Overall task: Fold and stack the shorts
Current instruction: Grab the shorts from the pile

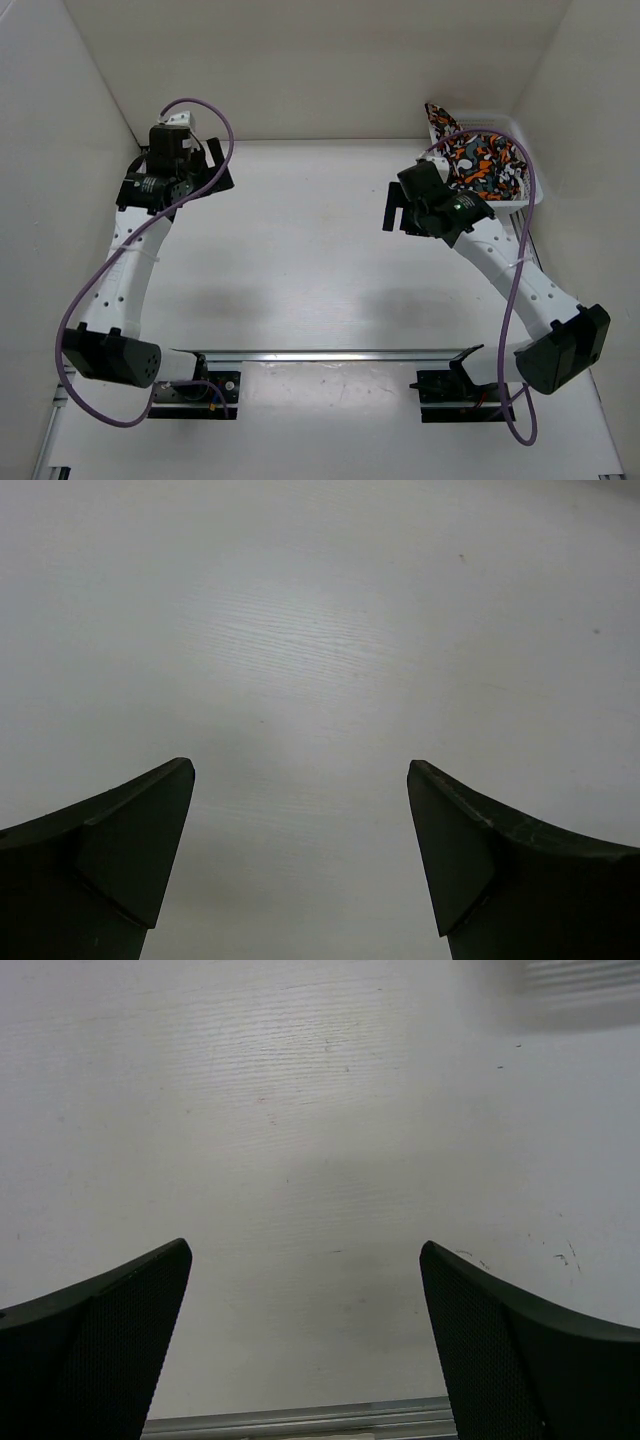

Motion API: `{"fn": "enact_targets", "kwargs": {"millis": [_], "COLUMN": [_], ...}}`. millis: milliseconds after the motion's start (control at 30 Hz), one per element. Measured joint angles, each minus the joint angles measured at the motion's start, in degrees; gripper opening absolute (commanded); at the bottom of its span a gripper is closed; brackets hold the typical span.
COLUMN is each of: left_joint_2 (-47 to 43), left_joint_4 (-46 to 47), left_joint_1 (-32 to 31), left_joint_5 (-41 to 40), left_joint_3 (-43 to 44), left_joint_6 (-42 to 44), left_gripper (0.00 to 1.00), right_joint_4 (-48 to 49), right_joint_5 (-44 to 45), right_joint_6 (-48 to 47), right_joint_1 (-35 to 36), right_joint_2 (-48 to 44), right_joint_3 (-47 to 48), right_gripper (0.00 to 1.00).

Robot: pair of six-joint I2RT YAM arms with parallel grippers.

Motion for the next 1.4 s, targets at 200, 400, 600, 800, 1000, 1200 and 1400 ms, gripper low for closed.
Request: {"fn": "enact_targets", "kwargs": {"millis": [200, 400, 600, 800, 1000, 1200, 1400], "left_joint_2": [-3.21, -4.17, -4.85, -5.07, -3.30, 0.24, 4.85], "left_joint_4": [0.07, 0.24, 0.48, 0.31, -0.90, -1.51, -2.45], "left_joint_1": [0.00, 0.00, 0.00, 0.00, 0.00, 0.00, 0.00], "left_joint_5": [7.69, 10.80, 9.46, 9.18, 9.22, 9.22, 8.07], "left_joint_3": [0.04, -0.09, -0.35, -0.35, 0.50, 1.33, 2.27], "left_joint_6": [-0.96, -2.10, -4.46, -4.57, -3.91, -3.58, -3.72], "left_gripper": [1.00, 1.00, 1.00, 1.00, 1.00, 1.00, 1.00], "right_joint_4": [-0.02, -1.62, -0.70, -0.11, 0.59, -0.52, -0.50], "right_joint_5": [0.28, 0.98, -3.10, -7.34, -10.58, -13.86, -17.20], "right_joint_6": [0.57, -0.57, -3.65, -3.17, -1.66, -0.94, -0.42], "right_joint_1": [0.00, -3.63, -17.64, -29.90, -37.31, -41.22, -43.23], "right_joint_2": [0.15, 4.96, 18.05, 28.87, 45.51, 59.87, 66.90], "right_joint_3": [0.00, 4.22, 18.32, 29.73, 44.13, 54.29, 58.64], "right_gripper": [1.00, 0.90, 0.33, 0.03, 0.85, 0.99, 0.56]}}
